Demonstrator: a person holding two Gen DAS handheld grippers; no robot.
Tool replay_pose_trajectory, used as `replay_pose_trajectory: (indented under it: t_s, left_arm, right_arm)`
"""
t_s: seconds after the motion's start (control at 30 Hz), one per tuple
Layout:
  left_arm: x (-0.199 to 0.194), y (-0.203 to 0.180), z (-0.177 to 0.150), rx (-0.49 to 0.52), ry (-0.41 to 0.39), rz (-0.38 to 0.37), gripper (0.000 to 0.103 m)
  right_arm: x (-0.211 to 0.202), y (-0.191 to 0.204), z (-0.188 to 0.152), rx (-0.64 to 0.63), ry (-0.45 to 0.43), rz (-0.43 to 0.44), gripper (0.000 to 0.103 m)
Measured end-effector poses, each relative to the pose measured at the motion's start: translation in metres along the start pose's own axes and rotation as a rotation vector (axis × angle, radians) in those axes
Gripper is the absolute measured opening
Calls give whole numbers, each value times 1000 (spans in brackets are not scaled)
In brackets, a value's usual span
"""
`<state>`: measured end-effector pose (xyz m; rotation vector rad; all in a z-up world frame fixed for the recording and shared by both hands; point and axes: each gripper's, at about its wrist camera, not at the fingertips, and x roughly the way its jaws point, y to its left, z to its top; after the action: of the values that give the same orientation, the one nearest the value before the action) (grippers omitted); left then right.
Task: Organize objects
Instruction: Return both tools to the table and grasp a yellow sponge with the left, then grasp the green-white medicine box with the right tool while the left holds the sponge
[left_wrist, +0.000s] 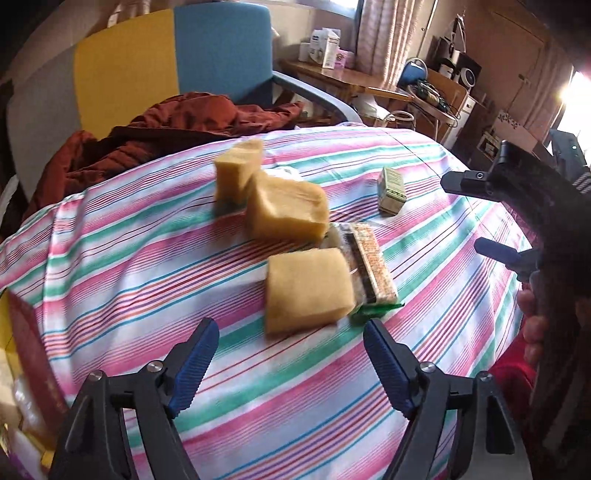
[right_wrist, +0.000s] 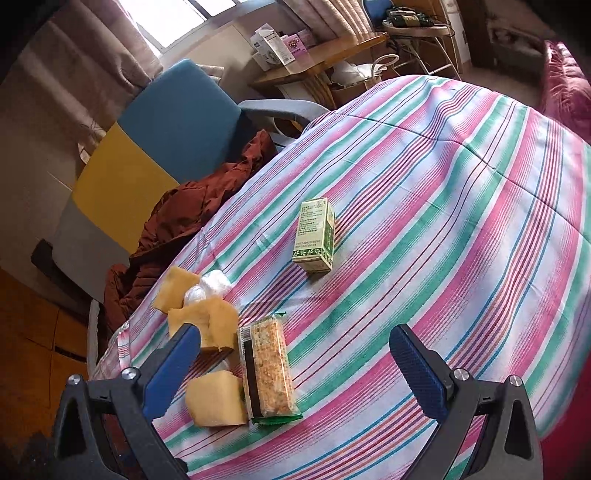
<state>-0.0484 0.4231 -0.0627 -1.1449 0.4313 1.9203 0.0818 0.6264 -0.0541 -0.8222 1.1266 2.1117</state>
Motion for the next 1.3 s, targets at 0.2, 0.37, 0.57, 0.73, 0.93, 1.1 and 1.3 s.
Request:
replay_pose_trajectory:
  t_s: [0.2, 0.37, 0.57, 0.73, 0.93, 1.1, 1.3]
  left_arm:
    - [37, -12, 18, 25, 26, 18, 85]
    - [61, -1, 26, -22, 51, -3, 72]
    - [46, 11, 4, -49, -11, -63, 58]
    - [26, 17, -30, -46, -59, -25, 59]
    - [38, 16, -31, -25, -50, -36, 59]
    - [40, 25, -31, -65, -50, -83, 59]
    - [41, 26, -34, -85, -59, -96, 60]
  right_arm:
    - [6, -5, 1, 31, 31, 16, 103]
    - [8, -6, 1, 30, 40, 17, 103]
    - [14, -7, 1, 27, 57, 6, 103]
    - [16, -2, -1, -2, 66, -7, 103]
    - [21, 8, -7, -71, 95, -45, 103]
    - [17, 38, -2, -288, 148, -73, 103]
    - [37, 64, 27, -801, 152, -176, 103]
